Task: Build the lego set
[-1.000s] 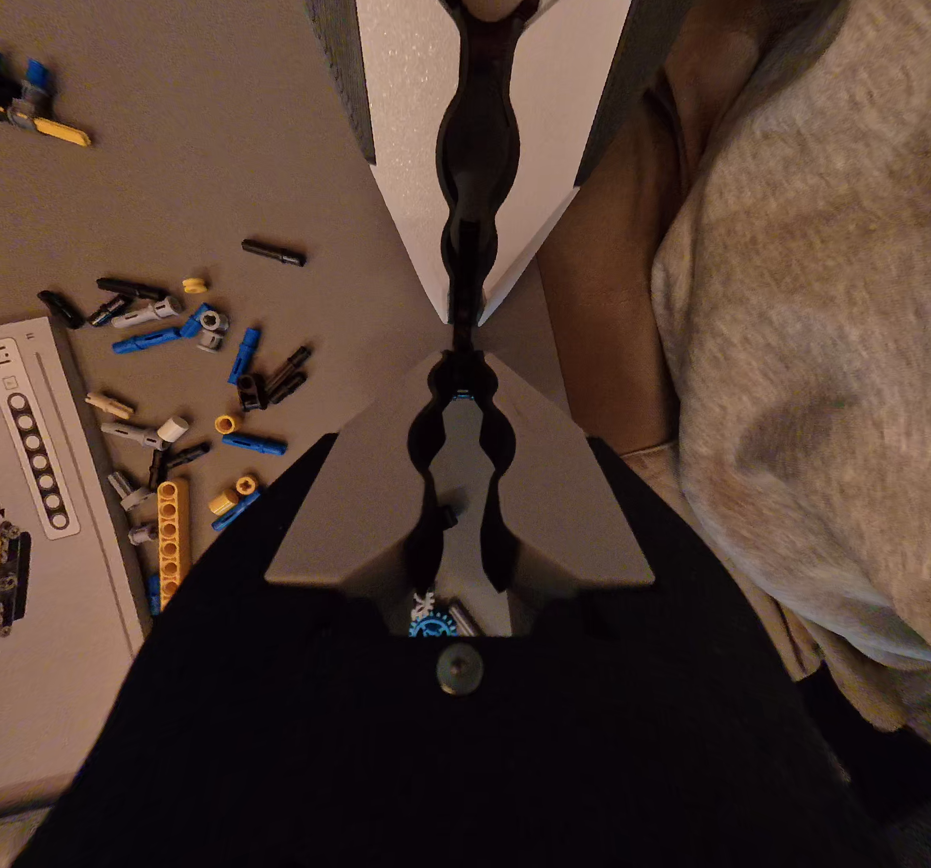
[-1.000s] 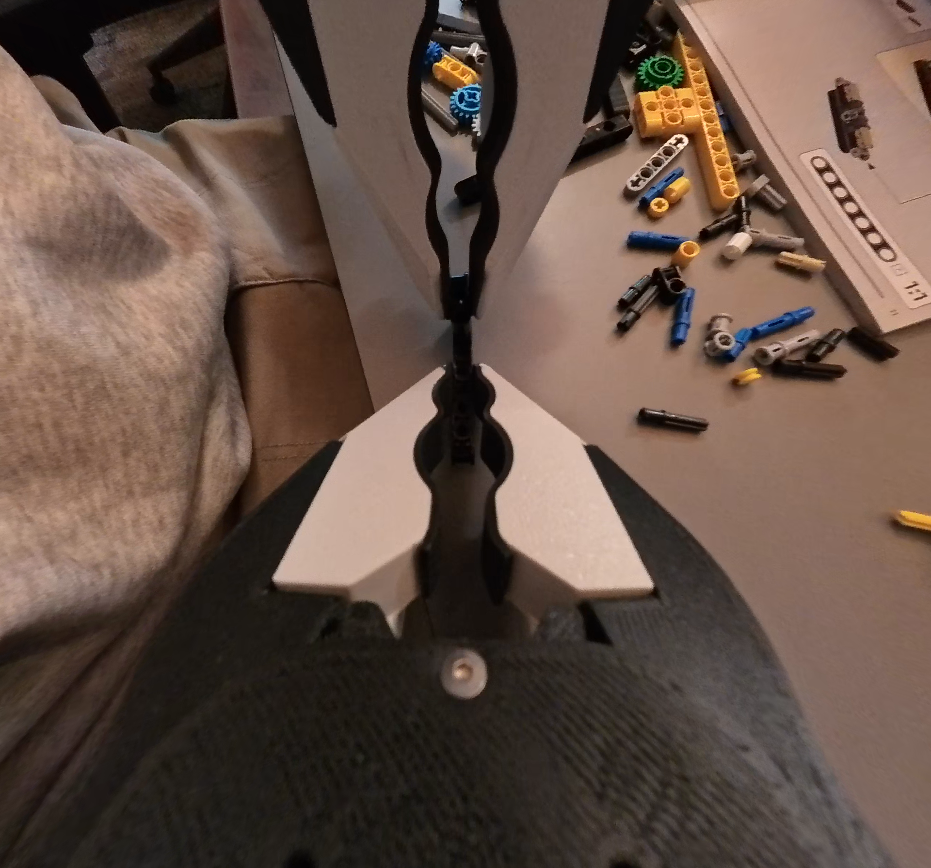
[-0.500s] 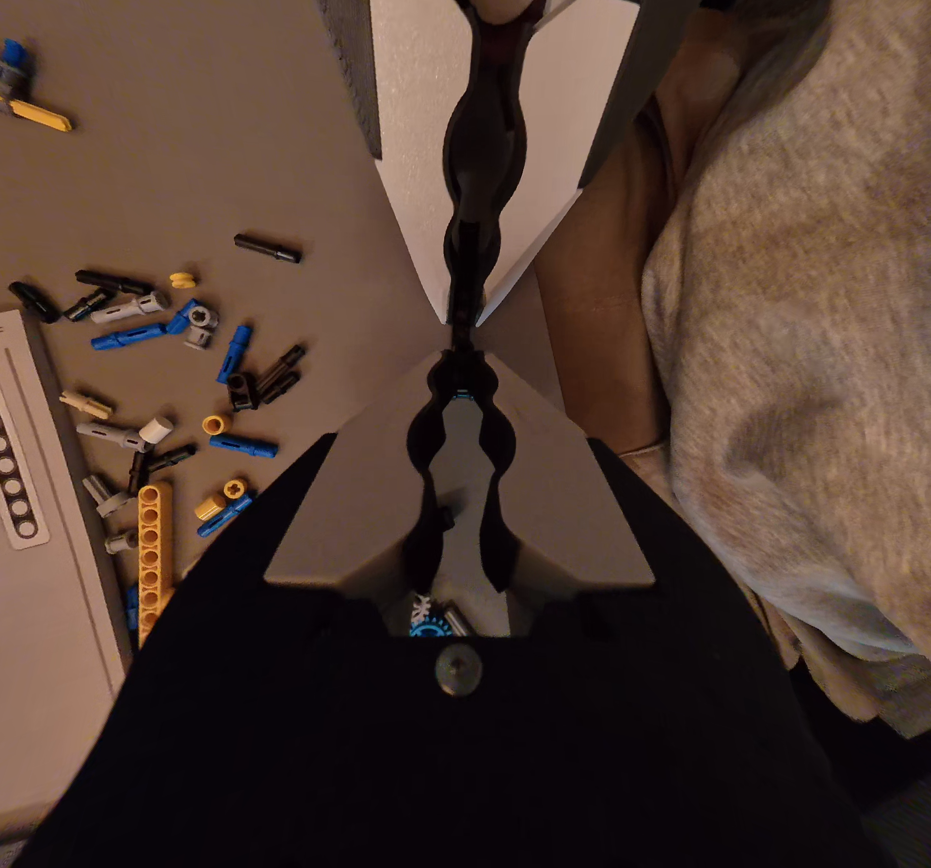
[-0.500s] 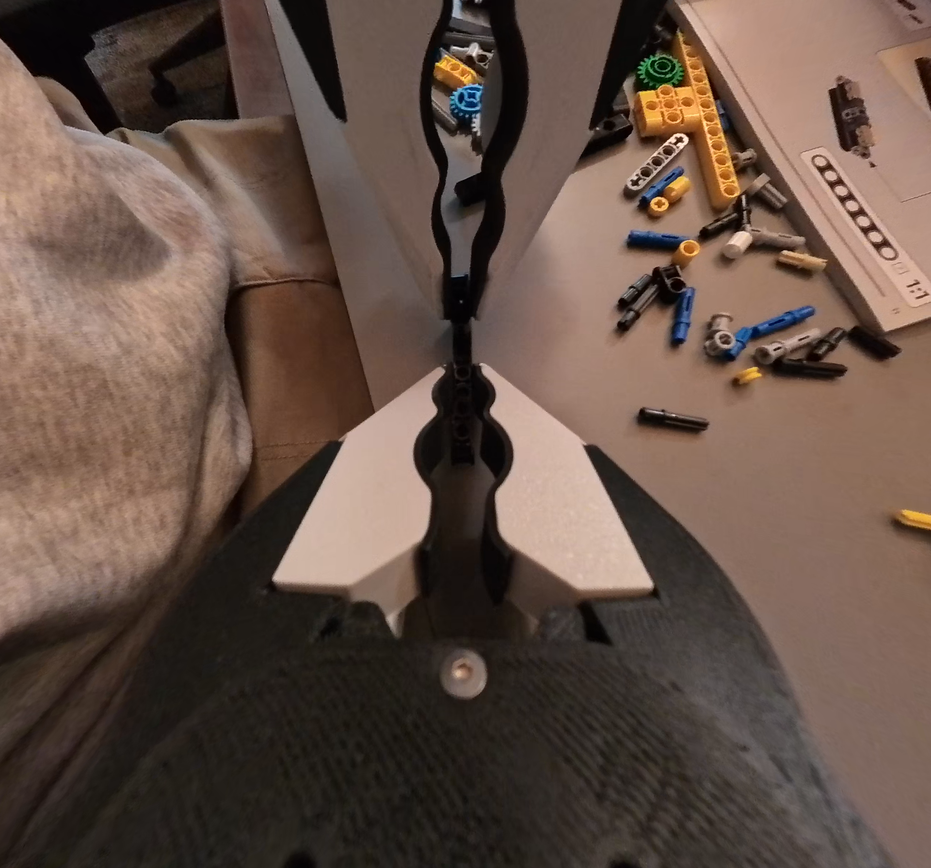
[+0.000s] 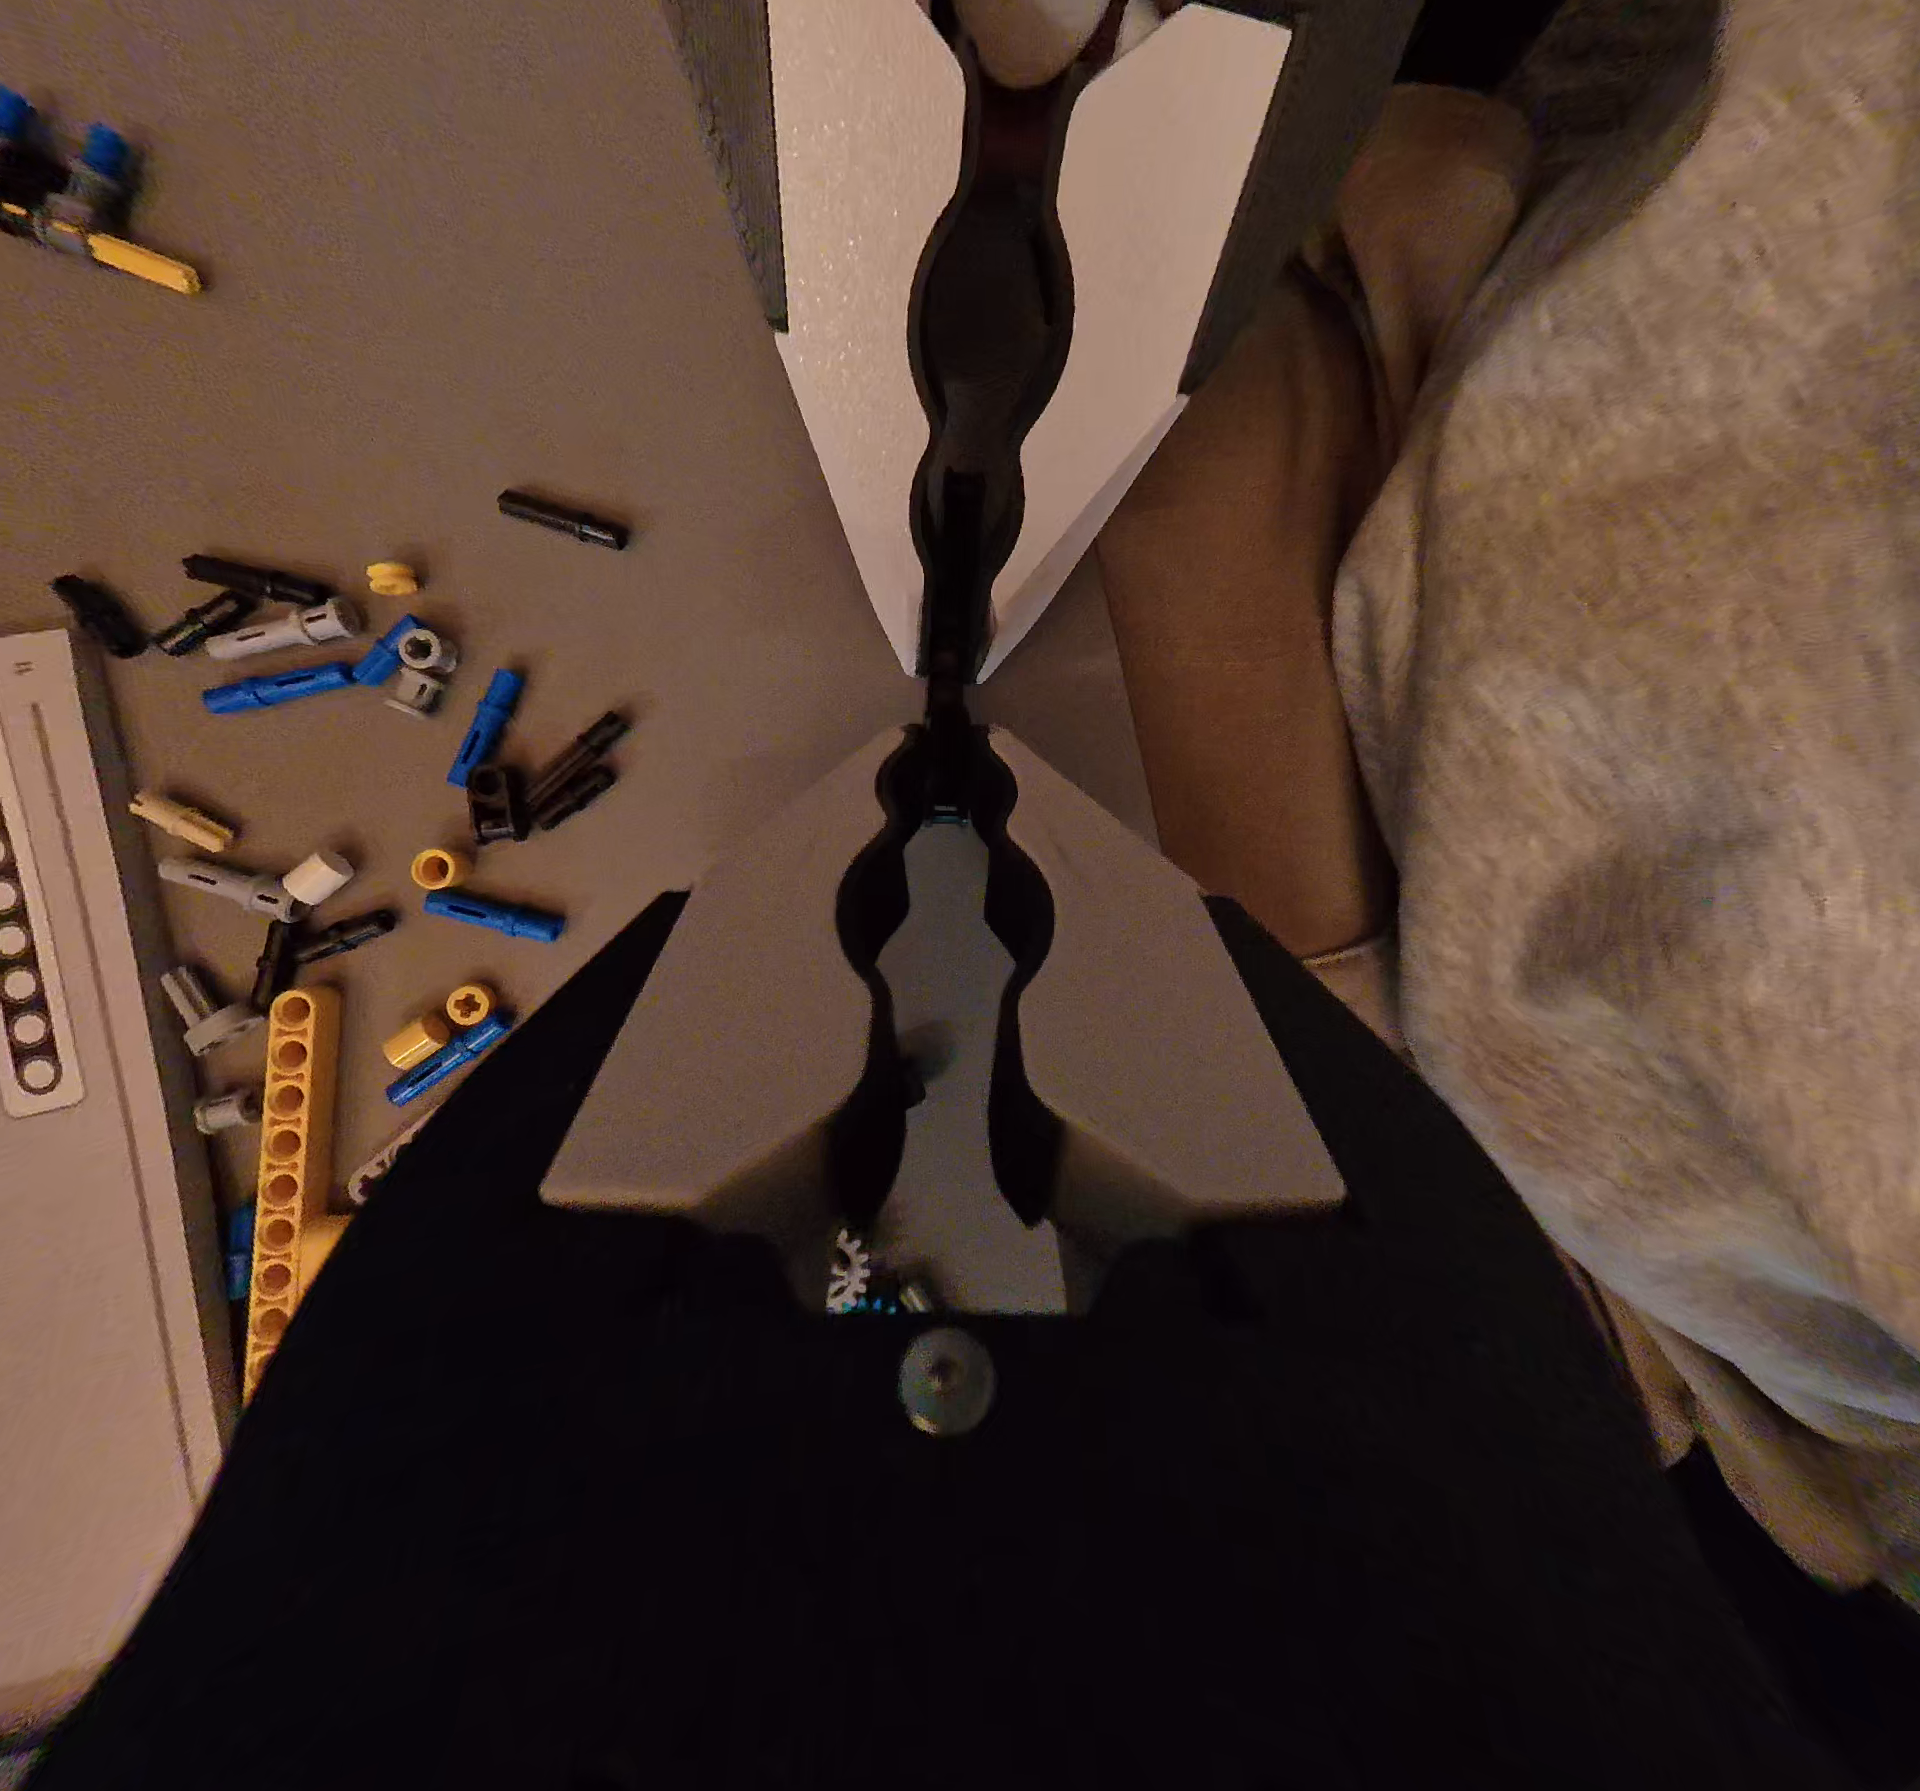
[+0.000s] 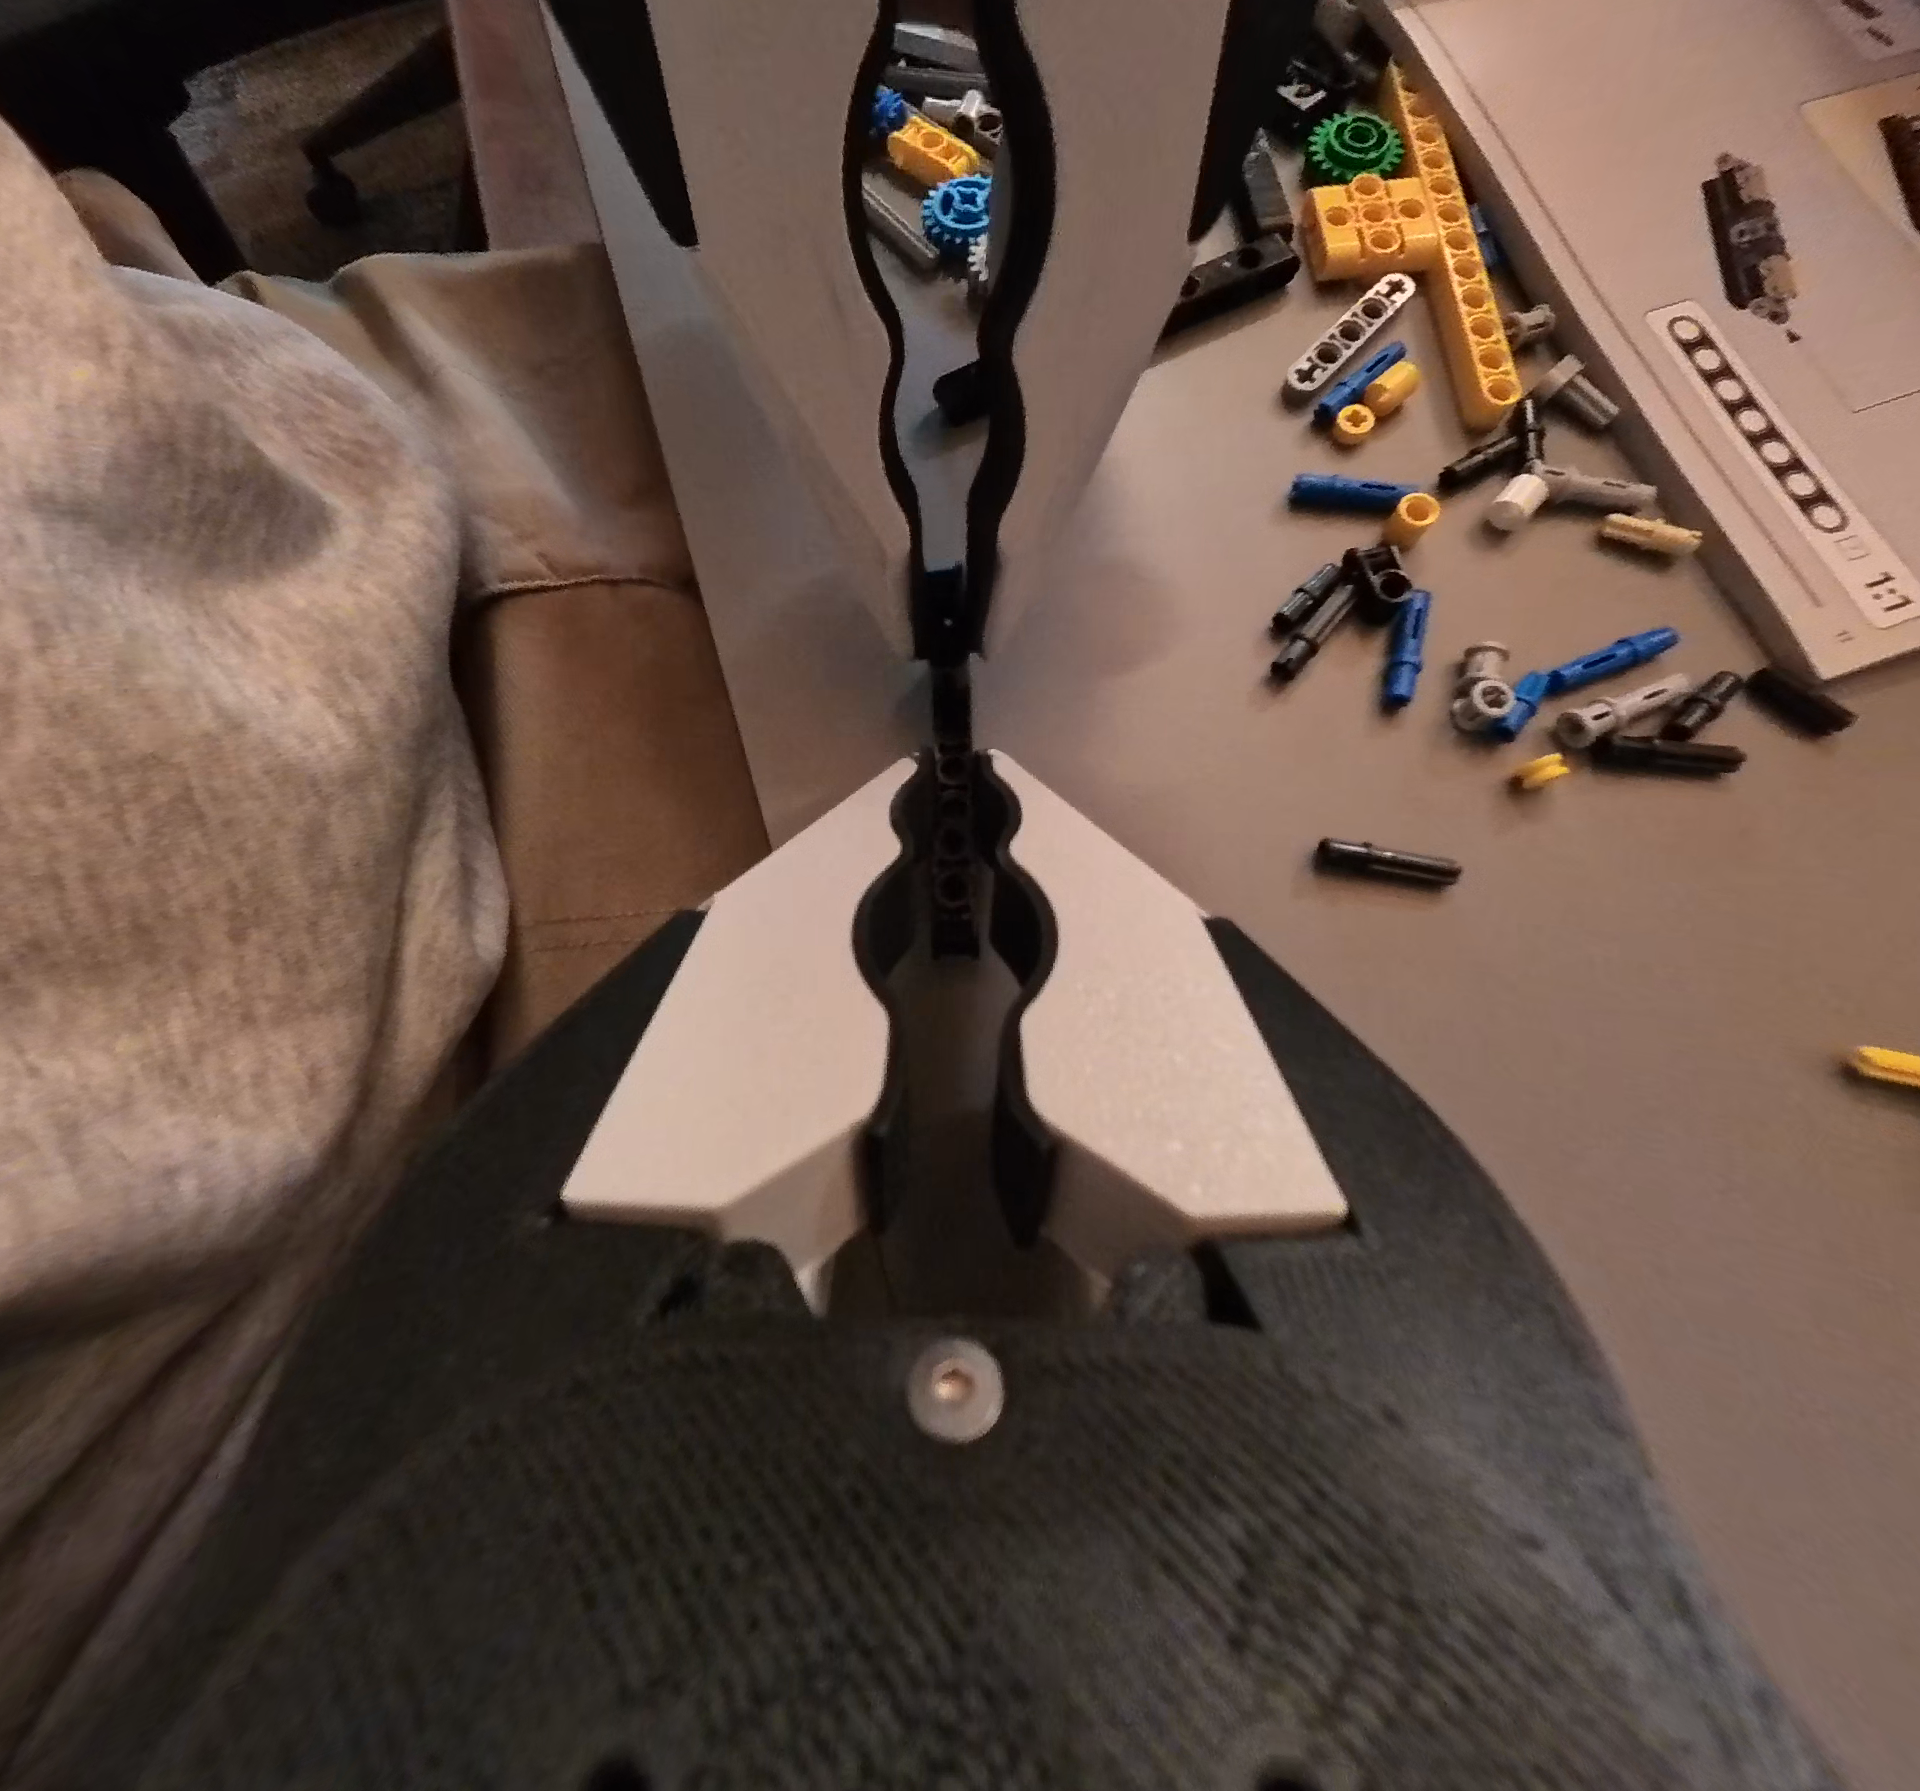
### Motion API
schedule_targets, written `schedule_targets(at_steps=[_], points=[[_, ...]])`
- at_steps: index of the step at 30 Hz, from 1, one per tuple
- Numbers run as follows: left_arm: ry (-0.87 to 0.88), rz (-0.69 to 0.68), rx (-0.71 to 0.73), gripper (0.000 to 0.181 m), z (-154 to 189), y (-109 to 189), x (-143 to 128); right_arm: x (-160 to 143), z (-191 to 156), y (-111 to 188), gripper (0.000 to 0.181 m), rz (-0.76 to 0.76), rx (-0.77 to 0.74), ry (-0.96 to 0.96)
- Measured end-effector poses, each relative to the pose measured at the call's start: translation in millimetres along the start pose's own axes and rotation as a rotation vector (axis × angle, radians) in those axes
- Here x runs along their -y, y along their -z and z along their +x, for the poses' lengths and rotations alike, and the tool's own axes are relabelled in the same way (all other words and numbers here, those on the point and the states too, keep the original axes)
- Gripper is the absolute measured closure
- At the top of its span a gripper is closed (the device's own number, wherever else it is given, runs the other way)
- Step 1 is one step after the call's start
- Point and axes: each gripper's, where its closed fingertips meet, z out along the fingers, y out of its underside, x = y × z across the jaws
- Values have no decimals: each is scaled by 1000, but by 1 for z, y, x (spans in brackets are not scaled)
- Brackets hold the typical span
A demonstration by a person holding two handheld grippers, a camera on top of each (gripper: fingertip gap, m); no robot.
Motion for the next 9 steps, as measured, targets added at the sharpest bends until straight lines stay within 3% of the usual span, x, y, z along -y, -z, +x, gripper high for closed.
schedule_targets(at_steps=[9], points=[[-4, -39, 44, 168, -4, -5, -8, 0, 1, 0, 175, 1, -7, -1]])
